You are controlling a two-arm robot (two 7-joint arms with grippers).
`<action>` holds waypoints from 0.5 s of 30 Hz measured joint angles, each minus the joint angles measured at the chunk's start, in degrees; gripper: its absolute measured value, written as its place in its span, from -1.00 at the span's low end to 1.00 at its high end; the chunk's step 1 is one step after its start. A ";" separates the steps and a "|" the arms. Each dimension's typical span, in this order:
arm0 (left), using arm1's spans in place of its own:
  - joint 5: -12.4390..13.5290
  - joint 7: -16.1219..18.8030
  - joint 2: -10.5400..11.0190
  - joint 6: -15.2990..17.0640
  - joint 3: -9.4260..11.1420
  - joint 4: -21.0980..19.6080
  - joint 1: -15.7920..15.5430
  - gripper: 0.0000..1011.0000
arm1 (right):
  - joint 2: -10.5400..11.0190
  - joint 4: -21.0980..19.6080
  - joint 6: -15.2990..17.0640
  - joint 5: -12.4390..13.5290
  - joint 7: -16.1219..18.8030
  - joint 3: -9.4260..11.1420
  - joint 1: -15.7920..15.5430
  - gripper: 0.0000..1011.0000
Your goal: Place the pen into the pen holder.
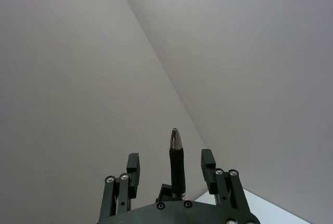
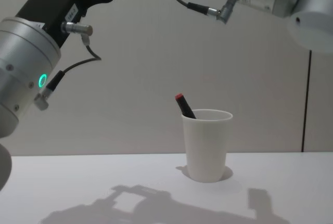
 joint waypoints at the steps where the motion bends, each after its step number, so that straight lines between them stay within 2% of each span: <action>1: 0.00 0.00 0.00 0.00 0.00 0.00 0.00 -0.76 | 0.00 -0.01 -0.01 0.01 0.00 -0.01 0.00 0.51; 4: 0.00 0.00 0.00 0.00 0.00 0.00 0.00 -0.76 | 0.02 -0.03 -0.03 0.03 -0.03 -0.03 -0.01 0.26; 15: 0.00 -0.01 0.00 0.00 0.00 0.00 0.00 -0.76 | 0.06 -0.04 -0.07 0.08 -0.10 -0.05 -0.02 -0.43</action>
